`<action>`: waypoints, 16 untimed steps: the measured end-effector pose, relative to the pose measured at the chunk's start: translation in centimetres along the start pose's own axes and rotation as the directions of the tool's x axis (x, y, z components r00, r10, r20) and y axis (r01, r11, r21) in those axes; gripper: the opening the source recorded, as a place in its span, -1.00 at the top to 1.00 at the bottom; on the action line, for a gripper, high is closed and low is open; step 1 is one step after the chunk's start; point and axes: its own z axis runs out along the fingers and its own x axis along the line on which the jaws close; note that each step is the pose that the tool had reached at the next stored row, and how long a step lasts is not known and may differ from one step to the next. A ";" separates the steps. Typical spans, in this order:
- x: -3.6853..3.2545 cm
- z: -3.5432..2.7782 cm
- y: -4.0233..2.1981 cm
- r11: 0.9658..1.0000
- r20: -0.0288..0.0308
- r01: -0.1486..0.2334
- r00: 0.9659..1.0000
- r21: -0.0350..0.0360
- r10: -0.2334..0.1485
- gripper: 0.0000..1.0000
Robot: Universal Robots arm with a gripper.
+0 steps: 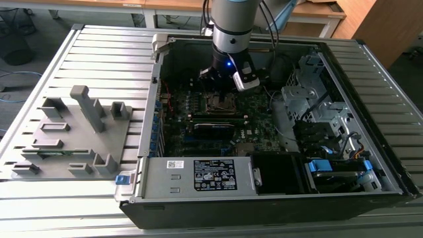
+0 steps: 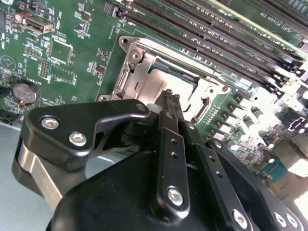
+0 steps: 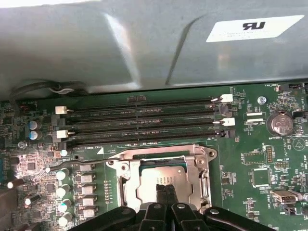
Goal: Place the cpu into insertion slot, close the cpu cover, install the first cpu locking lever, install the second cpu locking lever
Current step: 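Close the cpu cover, then install the first cpu locking lever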
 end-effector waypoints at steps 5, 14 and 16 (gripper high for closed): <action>0.00 -0.29 0.01 1.000 0.000 0.000 1.000 0.000 0.000 0.79; -0.01 -0.55 0.02 1.000 0.000 0.000 1.000 0.000 0.000 0.79; -0.01 -0.59 0.02 1.000 0.000 0.000 1.000 0.000 0.000 0.79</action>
